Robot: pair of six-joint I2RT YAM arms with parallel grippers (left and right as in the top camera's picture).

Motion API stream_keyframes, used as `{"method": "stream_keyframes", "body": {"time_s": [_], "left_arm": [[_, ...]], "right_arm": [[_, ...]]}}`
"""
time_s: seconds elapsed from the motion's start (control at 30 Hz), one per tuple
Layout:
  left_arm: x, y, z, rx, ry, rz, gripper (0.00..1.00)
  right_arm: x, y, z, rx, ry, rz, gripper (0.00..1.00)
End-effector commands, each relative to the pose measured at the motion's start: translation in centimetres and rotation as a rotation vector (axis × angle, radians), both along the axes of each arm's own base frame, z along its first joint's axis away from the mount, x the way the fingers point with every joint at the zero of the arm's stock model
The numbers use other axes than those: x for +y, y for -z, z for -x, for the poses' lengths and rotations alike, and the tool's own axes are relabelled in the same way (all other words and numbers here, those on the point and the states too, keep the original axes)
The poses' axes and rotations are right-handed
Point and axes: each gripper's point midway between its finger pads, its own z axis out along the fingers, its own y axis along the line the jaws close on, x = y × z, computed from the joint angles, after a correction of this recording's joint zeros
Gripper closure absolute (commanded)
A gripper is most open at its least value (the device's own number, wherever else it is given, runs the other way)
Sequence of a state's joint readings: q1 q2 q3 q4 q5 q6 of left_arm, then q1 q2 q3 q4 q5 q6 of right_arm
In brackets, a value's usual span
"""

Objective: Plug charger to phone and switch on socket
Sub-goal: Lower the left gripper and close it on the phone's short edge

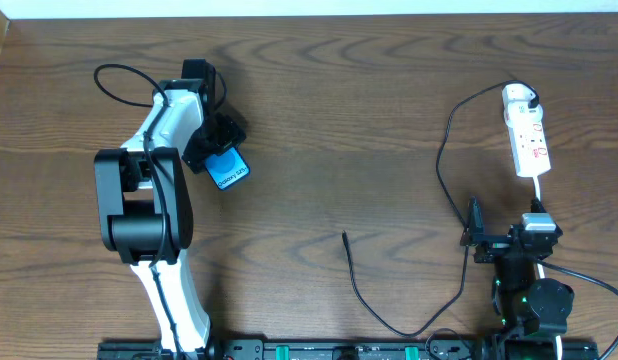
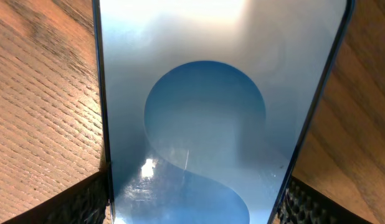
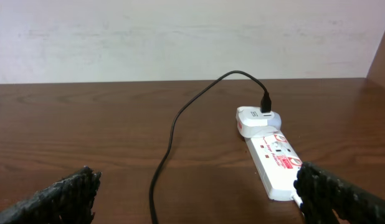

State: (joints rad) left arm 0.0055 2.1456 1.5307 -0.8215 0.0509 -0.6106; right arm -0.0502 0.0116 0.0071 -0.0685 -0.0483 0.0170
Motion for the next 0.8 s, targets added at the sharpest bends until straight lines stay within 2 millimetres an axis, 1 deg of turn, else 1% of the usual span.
{"method": "stream_keyframes", "body": {"time_s": [0.0,0.3,0.43,0.77], "left_arm": [[0.42,1.88,1.88,0.074,-0.02,-0.014,0.17],[0.41,1.88,1.88,0.074,-0.02,-0.013,0.17],[0.41,1.88,1.88,0.074,-0.02,-0.013,0.21],[0.41,1.88,1.88,0.074,-0.02,-0.013,0.27]], "right_arm": [[-0.11,0.03,0.03,-0.001,0.005,0.011,0.01],[-0.11,0.03,0.03,-0.001,0.005,0.011,0.01],[-0.11,0.03,0.03,-0.001,0.005,0.011,0.01],[-0.11,0.03,0.03,-0.001,0.005,0.011,0.01]]}}
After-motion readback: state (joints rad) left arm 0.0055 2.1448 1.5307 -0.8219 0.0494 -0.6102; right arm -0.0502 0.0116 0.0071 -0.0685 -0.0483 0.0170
